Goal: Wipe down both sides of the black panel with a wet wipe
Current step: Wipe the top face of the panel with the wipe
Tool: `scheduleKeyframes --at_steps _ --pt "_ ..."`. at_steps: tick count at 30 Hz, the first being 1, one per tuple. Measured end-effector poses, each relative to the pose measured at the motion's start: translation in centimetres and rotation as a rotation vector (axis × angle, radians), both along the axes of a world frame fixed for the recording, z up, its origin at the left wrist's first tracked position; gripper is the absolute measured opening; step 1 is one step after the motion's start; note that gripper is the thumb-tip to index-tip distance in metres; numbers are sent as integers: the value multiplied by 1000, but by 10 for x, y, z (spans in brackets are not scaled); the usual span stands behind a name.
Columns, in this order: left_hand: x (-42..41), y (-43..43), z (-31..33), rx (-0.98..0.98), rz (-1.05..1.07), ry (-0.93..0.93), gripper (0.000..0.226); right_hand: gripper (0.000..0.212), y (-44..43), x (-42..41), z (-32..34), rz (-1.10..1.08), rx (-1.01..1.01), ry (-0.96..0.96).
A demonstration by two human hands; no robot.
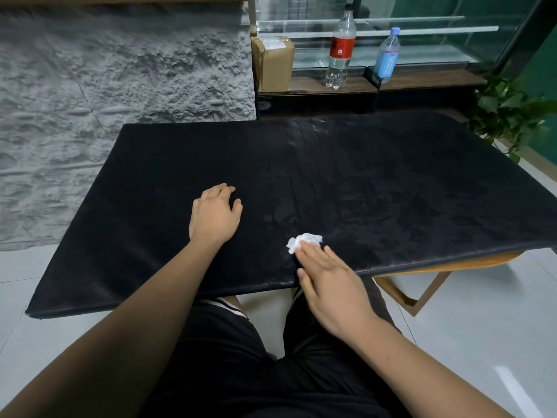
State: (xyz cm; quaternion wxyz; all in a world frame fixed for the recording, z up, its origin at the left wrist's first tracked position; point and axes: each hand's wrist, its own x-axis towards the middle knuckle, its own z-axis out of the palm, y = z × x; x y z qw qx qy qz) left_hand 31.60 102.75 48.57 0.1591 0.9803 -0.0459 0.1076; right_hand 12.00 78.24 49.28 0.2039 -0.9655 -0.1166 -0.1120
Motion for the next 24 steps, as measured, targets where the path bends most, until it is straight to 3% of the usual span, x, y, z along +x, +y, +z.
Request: scheduleKeyframes --at_steps 13,24 --pt "2 1 -2 -3 1 -6 49 48 23 -4 -6 133 -15 20" --pt "1 1 -1 4 1 -6 49 45 -44 29 -2 -66 -41 31"
